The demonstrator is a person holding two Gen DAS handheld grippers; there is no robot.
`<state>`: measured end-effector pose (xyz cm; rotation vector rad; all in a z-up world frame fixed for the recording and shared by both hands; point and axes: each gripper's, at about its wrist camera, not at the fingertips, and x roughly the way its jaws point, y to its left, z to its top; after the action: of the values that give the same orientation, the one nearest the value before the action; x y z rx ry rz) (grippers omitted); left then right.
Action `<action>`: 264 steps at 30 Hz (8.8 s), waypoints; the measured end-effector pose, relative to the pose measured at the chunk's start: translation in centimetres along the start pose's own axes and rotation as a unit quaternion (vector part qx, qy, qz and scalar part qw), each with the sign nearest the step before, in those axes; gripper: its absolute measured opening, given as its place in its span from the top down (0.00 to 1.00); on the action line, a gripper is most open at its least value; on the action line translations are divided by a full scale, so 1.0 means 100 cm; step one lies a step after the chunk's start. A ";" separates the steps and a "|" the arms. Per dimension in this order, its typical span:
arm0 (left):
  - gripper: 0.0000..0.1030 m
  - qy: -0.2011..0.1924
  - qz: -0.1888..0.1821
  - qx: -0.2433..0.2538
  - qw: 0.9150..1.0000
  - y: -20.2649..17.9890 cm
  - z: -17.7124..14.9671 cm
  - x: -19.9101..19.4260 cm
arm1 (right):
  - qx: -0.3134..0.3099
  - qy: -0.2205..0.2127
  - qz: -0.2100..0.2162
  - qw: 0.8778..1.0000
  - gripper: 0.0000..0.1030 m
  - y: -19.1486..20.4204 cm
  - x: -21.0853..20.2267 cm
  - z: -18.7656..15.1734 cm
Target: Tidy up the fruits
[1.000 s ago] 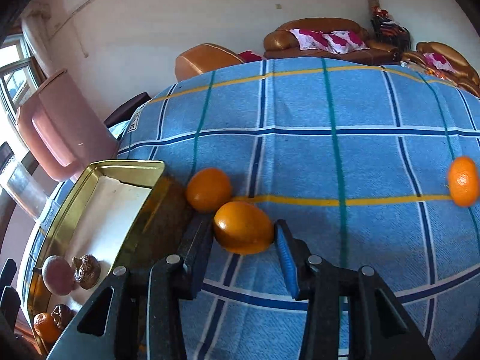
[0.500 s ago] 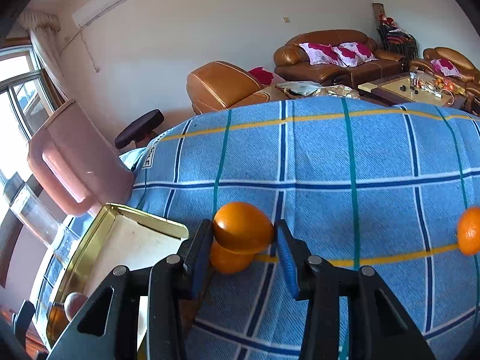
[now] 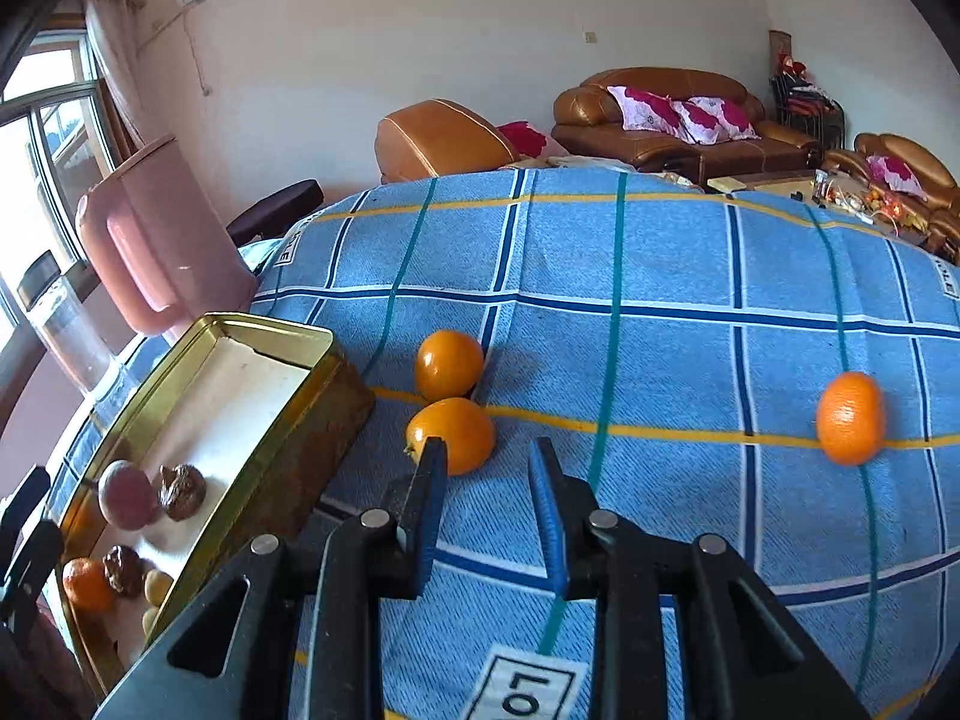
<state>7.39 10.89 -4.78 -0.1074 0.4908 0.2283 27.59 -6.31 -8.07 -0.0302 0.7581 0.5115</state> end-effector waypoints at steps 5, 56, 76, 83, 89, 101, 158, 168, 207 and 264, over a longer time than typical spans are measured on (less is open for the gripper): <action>0.00 -0.008 -0.008 0.021 1.000 -0.019 0.004 -0.005 | -0.048 -0.004 -0.024 0.999 0.68 0.011 0.005 -0.003; 0.00 -0.005 -0.010 0.002 1.000 -0.003 0.023 0.010 | 0.007 0.079 -0.007 0.997 0.61 0.020 0.108 0.067; 0.00 -0.004 0.036 0.000 0.999 -0.009 0.070 0.037 | -0.064 0.019 -0.052 0.996 0.64 0.009 0.060 0.051; 0.00 -0.017 -0.002 0.026 1.000 -0.068 0.078 0.028 | -0.050 -0.043 -0.073 0.995 0.64 -0.030 -0.015 0.023; 0.00 -0.004 -0.051 0.069 0.996 -0.143 0.070 0.035 | -0.037 -0.077 -0.145 0.986 0.64 -0.084 -0.063 -0.004; 0.00 0.037 -0.131 0.122 0.983 -0.291 0.051 0.076 | 0.068 -0.084 -0.242 0.964 0.64 -0.213 -0.117 -0.052; 0.55 0.077 -0.304 0.217 0.925 -0.479 0.013 0.126 | 0.139 -0.139 -0.316 0.928 0.64 -0.272 -0.173 -0.086; 0.55 0.030 -0.286 0.208 0.935 -0.455 0.018 0.113 | 0.126 -0.167 -0.318 0.925 0.64 -0.265 -0.179 -0.086; 0.55 0.017 -0.233 0.145 0.961 -0.296 0.009 0.033 | 0.034 -0.228 -0.209 0.950 0.64 -0.141 -0.188 -0.092; 0.55 -0.021 -0.089 0.032 0.995 -0.041 0.009 -0.026 | -0.138 -0.225 -0.013 0.964 0.64 0.092 -0.141 -0.075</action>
<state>6.62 6.55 -2.54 -0.0833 0.4442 0.0396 9.94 -5.89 -2.81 -0.1781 0.2381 0.5705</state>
